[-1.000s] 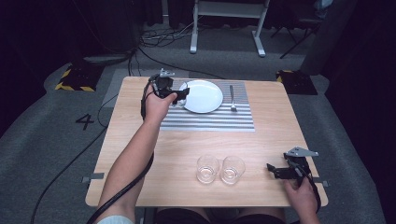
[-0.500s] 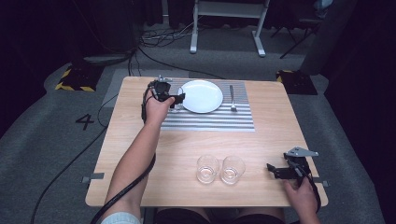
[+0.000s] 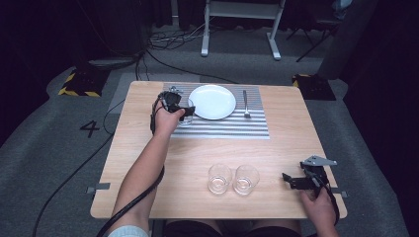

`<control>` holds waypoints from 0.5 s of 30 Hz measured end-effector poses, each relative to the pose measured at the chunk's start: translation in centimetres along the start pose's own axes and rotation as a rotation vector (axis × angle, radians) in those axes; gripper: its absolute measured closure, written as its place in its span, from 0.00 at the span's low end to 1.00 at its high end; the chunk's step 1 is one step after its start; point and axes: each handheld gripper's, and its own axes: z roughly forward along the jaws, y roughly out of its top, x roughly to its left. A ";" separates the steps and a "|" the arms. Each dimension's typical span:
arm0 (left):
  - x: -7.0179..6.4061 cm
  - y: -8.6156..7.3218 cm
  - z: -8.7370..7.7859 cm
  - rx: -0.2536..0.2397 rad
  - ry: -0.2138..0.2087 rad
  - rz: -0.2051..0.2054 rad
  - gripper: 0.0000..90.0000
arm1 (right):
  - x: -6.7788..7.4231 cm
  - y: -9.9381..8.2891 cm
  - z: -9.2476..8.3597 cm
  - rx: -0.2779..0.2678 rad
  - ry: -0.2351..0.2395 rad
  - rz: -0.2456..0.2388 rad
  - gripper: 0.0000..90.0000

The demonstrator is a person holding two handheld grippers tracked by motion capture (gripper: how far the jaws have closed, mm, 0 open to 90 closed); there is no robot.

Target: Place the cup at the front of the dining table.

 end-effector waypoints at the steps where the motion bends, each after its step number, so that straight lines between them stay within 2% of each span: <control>1: 0.1 0.0 0.0 0.007 0.013 0.020 0.20 | 0.0 0.0 0.0 0.000 0.000 -0.001 0.07; 4: -0.1 -0.3 0.1 0.007 0.012 0.023 0.20 | 0.0 0.0 0.0 -0.001 0.000 -0.002 0.07; 5: -0.2 -0.3 0.0 0.014 0.017 0.048 0.20 | 0.0 0.0 0.0 -0.001 0.000 -0.002 0.07; 8: -0.6 -0.4 -0.1 0.018 0.033 0.072 0.20 | 0.0 0.0 0.0 -0.001 0.000 -0.002 0.07; 12: -0.9 -0.3 -0.3 0.012 0.067 0.071 0.20 | 0.0 0.0 0.0 0.000 0.000 0.000 0.07; 15: -0.9 -0.2 -0.5 0.002 0.066 0.048 0.20 | 0.0 0.0 0.0 0.000 0.000 0.000 0.07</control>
